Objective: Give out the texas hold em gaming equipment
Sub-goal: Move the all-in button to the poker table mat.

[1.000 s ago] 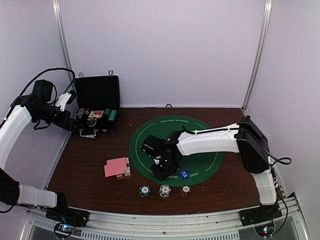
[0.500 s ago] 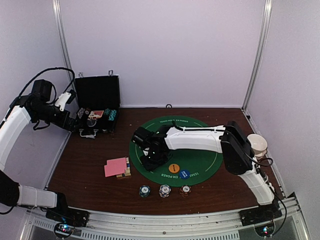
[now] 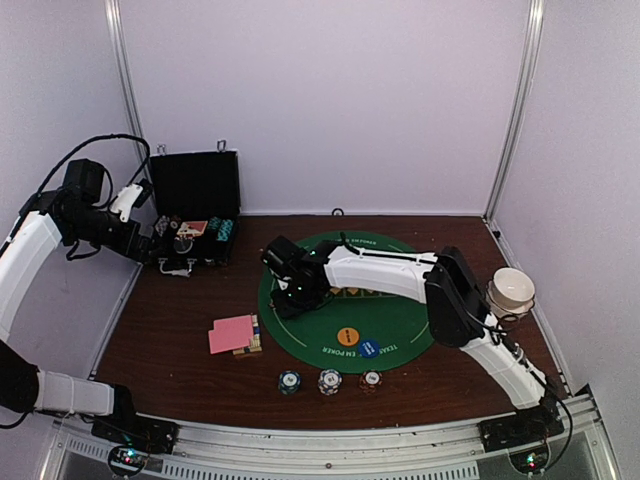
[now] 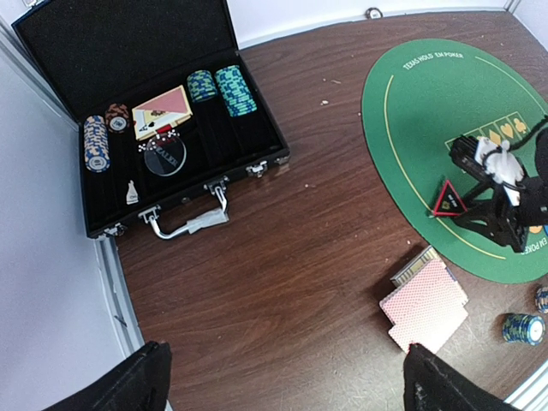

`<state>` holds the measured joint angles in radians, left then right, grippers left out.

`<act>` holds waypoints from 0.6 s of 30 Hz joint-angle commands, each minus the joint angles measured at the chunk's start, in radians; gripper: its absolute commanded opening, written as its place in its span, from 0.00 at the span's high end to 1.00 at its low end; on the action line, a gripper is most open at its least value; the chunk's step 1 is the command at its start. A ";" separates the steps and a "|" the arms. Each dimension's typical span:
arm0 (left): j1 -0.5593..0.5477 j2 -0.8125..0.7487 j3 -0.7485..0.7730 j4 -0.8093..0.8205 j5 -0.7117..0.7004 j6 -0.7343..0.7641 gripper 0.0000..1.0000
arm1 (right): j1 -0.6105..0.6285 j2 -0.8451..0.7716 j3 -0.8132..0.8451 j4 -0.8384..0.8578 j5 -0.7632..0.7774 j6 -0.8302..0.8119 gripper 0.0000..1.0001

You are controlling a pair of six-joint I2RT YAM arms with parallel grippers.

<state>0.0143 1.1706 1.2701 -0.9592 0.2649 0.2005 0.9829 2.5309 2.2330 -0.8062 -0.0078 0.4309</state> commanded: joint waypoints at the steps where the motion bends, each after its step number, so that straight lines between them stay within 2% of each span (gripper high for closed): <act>1: 0.006 0.003 0.020 0.007 0.025 0.003 0.02 | -0.023 0.071 0.083 0.026 0.016 -0.023 0.66; 10: 0.006 0.008 0.018 -0.003 0.045 0.002 0.02 | -0.050 0.098 0.131 0.063 -0.019 -0.012 0.62; 14: 0.006 0.014 0.024 -0.012 0.045 0.002 0.02 | -0.050 0.073 0.129 0.054 -0.024 -0.030 0.50; 18: 0.007 0.018 0.027 -0.016 0.041 0.003 0.02 | -0.049 -0.017 0.066 0.039 0.014 -0.063 0.35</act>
<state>0.0143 1.1812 1.2701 -0.9707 0.2928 0.2005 0.9386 2.6003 2.3379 -0.7502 -0.0257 0.3996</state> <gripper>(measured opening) 0.976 0.606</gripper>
